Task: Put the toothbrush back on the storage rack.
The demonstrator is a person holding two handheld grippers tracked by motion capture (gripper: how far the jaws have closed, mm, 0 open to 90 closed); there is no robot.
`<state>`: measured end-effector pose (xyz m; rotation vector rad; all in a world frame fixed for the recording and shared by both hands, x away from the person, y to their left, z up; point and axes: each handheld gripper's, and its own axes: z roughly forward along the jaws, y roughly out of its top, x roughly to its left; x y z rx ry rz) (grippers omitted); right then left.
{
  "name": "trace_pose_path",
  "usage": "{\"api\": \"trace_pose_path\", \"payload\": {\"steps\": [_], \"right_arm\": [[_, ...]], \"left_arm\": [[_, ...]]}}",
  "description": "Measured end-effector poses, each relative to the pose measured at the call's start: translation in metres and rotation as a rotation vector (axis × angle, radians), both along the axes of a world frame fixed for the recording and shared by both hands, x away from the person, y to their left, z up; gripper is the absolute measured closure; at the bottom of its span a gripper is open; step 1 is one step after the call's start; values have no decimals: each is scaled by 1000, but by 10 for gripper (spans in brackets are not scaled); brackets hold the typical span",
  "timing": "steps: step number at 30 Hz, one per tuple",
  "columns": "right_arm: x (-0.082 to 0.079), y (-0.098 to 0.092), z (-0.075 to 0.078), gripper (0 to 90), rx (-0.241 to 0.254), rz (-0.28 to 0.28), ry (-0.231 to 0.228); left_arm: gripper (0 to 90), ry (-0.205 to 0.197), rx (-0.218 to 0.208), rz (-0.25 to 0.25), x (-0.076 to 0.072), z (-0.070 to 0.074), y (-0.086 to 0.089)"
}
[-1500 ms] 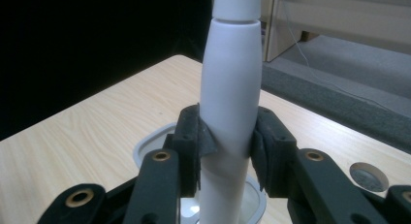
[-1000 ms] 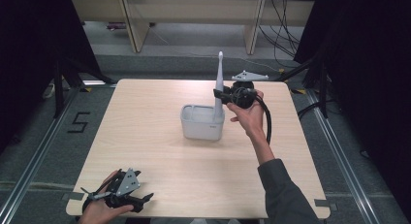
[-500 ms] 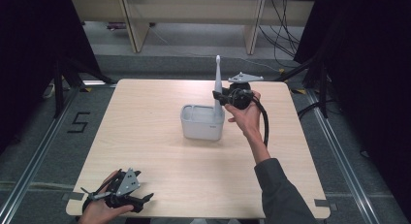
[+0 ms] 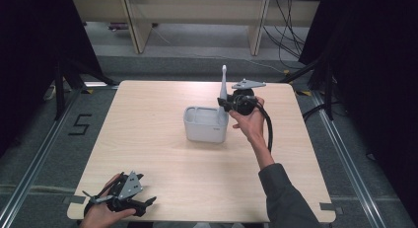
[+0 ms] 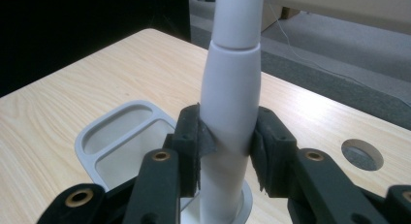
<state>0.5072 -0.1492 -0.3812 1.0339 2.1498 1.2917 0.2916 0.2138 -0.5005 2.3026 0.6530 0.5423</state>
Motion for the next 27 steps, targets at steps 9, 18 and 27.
{"api": "trace_pose_path", "payload": {"steps": [9,18,27], "right_arm": [[-1,-1,-12,664,-23,3,46],[-2,3,-23,664,-43,-3,65],[-1,1,-29,665,-72,2,55]], "left_arm": [[155,-4,3,2,0,0,0],[155,-3,7,-1,0,0,0],[154,-3,1,0,0,0,0]]}}
